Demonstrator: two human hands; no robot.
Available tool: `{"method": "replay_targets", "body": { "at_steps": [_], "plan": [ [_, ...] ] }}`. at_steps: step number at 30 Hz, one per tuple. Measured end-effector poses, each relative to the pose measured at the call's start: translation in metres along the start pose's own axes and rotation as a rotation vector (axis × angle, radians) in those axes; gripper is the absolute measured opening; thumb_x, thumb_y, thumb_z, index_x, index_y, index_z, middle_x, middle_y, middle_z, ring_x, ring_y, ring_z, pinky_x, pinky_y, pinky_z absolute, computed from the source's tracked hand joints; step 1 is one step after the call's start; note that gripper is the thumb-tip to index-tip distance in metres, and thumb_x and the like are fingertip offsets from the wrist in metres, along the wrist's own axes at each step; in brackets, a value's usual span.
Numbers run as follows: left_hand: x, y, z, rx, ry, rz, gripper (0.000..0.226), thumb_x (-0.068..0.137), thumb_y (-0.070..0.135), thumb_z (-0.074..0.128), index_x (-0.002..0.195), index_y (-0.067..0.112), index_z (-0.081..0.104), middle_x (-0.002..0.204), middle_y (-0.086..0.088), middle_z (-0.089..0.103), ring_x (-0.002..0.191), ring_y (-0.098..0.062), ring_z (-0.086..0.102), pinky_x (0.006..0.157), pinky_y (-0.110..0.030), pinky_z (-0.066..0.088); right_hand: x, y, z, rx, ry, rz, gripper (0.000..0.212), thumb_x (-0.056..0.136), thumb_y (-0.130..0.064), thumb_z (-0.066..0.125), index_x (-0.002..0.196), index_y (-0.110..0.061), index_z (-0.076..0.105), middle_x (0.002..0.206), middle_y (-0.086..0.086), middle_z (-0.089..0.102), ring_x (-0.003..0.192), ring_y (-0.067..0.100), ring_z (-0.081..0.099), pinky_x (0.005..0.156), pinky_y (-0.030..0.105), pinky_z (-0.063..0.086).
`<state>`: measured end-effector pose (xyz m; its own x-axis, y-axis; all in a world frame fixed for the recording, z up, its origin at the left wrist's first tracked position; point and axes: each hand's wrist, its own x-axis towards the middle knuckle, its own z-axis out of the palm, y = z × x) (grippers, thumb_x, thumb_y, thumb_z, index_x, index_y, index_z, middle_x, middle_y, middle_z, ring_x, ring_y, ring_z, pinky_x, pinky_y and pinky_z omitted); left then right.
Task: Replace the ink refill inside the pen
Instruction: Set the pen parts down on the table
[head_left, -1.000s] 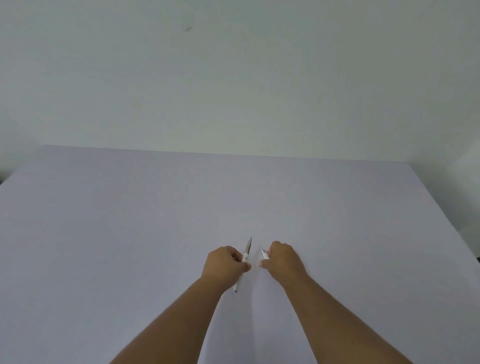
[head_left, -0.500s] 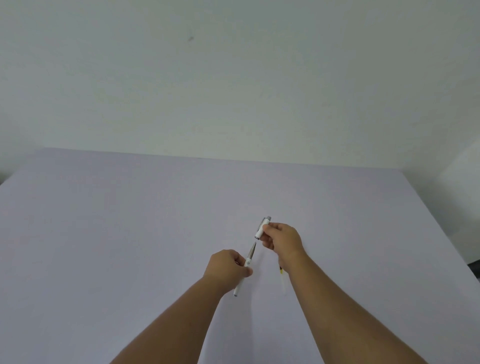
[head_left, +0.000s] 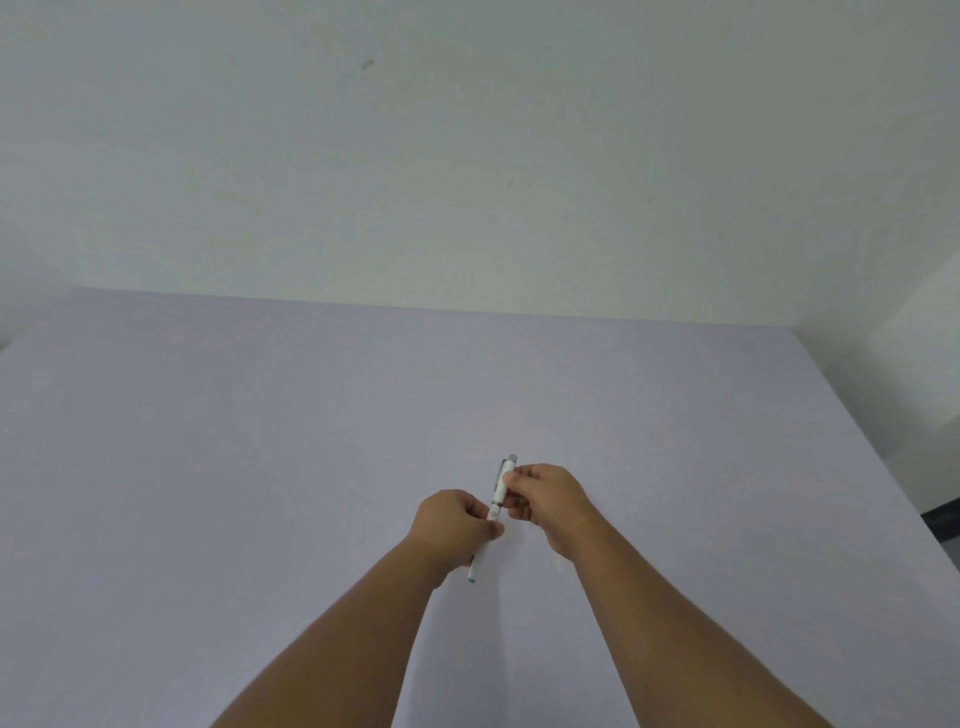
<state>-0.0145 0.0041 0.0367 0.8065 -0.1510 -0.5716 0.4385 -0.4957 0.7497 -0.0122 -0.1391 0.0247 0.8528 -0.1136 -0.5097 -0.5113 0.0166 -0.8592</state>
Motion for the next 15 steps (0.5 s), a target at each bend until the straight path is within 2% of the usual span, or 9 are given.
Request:
{"method": "replay_targets", "body": {
  "at_steps": [6,10,12,15],
  "plan": [
    [0.004,-0.001,0.002,-0.049,-0.015,-0.022,0.012,0.078,0.012,0.07,0.085,0.005,0.064,0.079,-0.008,0.062,0.071,-0.022,0.06,0.072,-0.034,0.058,0.003,0.004,-0.002,-0.017,0.002,-0.003,0.019,0.091,-0.014,0.056,0.076,-0.011,0.068,0.076,0.008,0.068,0.068,0.018,0.06,0.072,0.03,0.053],
    [0.011,-0.008,0.003,-0.043,-0.006,-0.06,0.015,0.077,0.014,0.072,0.088,0.006,0.065,0.078,-0.006,0.064,0.07,-0.023,0.063,0.075,-0.036,0.06,0.006,0.012,0.001,-0.081,0.049,0.013,0.016,0.089,-0.019,0.057,0.078,-0.015,0.068,0.077,0.005,0.069,0.067,0.015,0.062,0.074,0.031,0.056],
    [0.016,-0.011,0.005,-0.036,0.021,-0.077,0.011,0.076,0.015,0.074,0.081,0.011,0.065,0.076,-0.004,0.064,0.071,-0.023,0.064,0.076,-0.036,0.061,0.01,0.015,0.001,-0.203,0.151,0.011,0.018,0.087,-0.021,0.054,0.081,-0.012,0.068,0.079,0.007,0.069,0.066,0.016,0.061,0.077,0.035,0.057],
    [0.024,-0.016,0.01,-0.019,0.069,-0.105,0.01,0.073,0.017,0.075,0.072,0.017,0.065,0.076,-0.001,0.064,0.076,-0.022,0.066,0.078,-0.036,0.06,0.013,0.021,-0.008,-0.599,0.367,0.008,0.026,0.09,-0.017,0.044,0.095,-0.002,0.064,0.096,0.014,0.069,0.079,0.024,0.061,0.073,0.036,0.053]
  ]
}}
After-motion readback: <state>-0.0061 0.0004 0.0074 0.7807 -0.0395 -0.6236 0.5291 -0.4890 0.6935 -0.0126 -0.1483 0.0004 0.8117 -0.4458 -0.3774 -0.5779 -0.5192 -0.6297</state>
